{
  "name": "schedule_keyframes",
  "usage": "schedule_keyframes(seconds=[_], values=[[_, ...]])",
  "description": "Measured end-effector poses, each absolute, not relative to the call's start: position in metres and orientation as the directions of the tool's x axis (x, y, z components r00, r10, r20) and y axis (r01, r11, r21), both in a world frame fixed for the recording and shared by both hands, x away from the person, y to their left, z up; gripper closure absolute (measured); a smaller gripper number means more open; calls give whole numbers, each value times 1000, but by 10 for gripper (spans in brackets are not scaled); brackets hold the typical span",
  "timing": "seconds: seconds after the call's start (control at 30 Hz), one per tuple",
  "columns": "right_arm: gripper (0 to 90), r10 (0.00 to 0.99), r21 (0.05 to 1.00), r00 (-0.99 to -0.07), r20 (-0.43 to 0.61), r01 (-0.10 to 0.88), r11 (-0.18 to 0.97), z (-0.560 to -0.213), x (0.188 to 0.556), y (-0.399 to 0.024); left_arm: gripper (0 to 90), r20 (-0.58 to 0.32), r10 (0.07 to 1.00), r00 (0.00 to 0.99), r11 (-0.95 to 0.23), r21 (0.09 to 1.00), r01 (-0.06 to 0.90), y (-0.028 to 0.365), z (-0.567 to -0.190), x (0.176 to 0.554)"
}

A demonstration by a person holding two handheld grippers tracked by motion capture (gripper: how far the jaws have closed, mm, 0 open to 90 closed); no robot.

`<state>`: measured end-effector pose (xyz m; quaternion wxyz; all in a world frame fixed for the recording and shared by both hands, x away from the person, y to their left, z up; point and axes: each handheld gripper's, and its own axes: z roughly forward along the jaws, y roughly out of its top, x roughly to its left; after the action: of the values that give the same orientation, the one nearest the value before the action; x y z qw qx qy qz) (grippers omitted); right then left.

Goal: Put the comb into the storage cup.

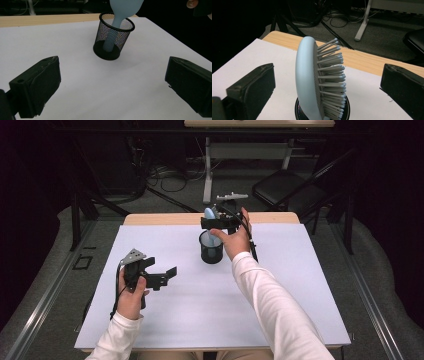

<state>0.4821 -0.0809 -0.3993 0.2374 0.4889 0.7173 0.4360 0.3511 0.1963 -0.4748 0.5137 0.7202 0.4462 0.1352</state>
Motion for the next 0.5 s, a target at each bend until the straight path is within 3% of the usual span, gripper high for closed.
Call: schedule_keyframes(seconds=[0.5], values=[[0, 903, 869, -420, 89, 476, 136, -390, 475, -89, 4, -261, 781, 568, -80, 859, 506, 196, -475, 351]])
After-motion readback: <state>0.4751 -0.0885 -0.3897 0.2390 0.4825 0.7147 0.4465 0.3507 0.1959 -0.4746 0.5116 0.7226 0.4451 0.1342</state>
